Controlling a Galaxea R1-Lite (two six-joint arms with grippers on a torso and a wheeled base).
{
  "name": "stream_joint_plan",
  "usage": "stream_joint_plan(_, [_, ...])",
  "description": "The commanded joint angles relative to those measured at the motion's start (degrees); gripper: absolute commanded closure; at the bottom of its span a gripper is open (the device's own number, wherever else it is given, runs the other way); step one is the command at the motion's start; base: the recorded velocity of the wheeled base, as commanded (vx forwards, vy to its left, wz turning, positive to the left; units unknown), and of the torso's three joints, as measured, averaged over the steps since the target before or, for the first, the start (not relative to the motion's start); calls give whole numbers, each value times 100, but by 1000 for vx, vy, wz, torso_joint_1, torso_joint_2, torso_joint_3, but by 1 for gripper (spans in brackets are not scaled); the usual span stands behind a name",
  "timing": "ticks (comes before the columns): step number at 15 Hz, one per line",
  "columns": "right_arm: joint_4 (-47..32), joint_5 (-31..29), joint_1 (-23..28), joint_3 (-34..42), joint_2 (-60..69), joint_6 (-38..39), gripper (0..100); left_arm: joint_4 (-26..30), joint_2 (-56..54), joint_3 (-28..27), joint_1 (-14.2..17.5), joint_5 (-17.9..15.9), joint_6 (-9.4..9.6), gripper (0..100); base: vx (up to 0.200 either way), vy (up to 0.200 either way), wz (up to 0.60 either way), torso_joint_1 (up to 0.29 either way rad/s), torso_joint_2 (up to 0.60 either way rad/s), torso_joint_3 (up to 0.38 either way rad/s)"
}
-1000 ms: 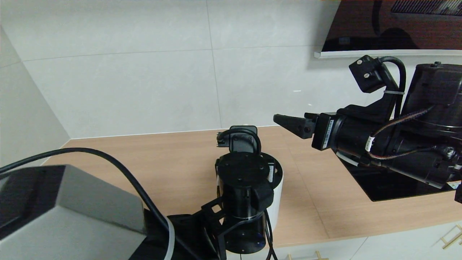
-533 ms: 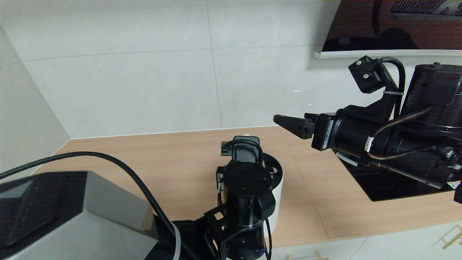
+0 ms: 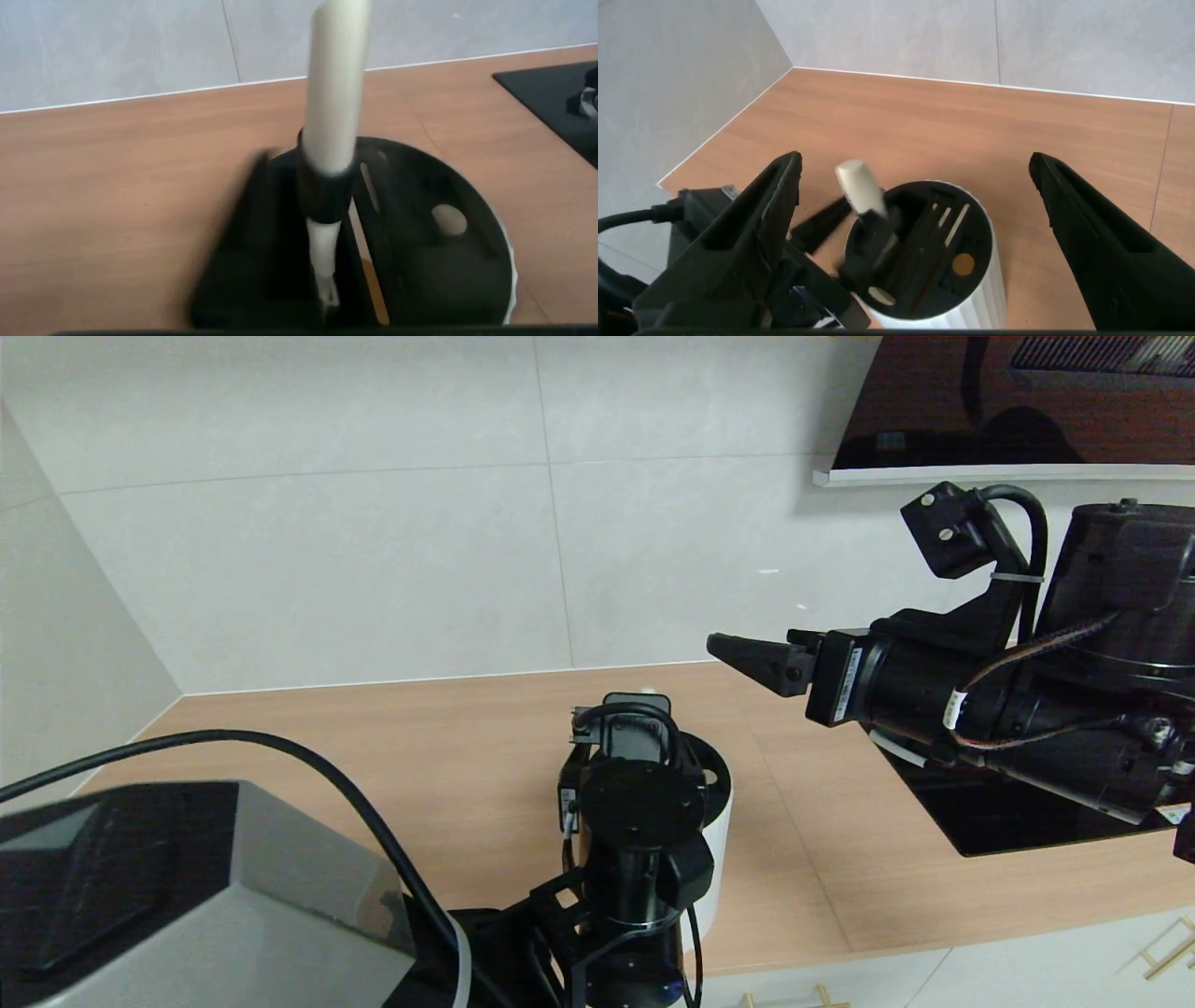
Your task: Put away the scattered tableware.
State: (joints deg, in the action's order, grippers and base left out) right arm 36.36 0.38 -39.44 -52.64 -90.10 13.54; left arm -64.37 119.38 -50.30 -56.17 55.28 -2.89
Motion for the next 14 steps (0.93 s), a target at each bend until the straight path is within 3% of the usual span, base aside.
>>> stream_joint_plan(1, [2,6,-3,-1,-8,-1,0,3,-29,64,1,0,8,0,0,0,0,0,0,0])
stream_joint_plan(9, [11,-3,-3,-10,19,-1,0,3,-486,196,1,-9,52,0,0,0,0,0,0,0])
stream_joint_plan(11, [55,-55,6,-18,63,8,0,21,-1101,363,1,-62,201,0,0,0,0,0,0,0])
stream_joint_plan(14, [55,-64,138,-1,247,8,0,38,-2314,978,1,-897,298,0,0,0,0,0,0,0])
